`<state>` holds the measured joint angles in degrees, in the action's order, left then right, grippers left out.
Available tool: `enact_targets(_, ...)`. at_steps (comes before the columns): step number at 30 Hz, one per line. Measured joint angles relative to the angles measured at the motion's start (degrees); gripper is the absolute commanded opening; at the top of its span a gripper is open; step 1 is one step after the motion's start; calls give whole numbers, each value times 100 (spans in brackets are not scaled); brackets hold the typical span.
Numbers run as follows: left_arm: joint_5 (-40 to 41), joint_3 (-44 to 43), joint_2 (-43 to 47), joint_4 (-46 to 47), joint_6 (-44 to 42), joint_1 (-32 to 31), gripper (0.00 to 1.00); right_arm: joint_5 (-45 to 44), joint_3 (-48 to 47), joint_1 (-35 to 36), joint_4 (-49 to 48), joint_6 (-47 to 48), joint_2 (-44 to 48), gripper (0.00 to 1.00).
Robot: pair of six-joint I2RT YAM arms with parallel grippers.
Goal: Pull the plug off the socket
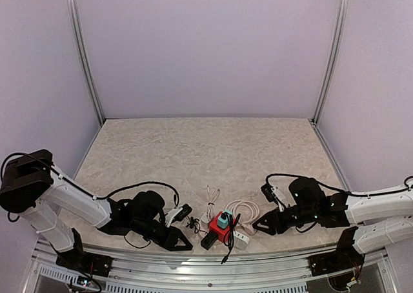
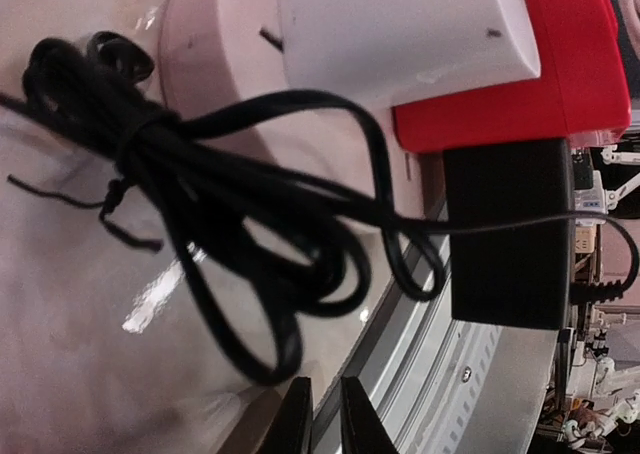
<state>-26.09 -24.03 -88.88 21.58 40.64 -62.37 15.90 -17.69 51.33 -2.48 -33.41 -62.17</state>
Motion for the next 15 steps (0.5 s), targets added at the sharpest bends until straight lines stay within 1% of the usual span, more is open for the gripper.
enact_targets(8, -328, -664, -662, 538, -107, 26, 10, 52, 98, 42, -468, -9, -511, 45)
enact_targets(11, -476, -708, -831, 713, -127, 162, 10, 166, 101, 42, -857, -31, -846, 45)
enact_targets(15, -699, -673, -1029, 1060, -98, 496, 11, 321, 44, 70, -1440, -33, -1381, 45)
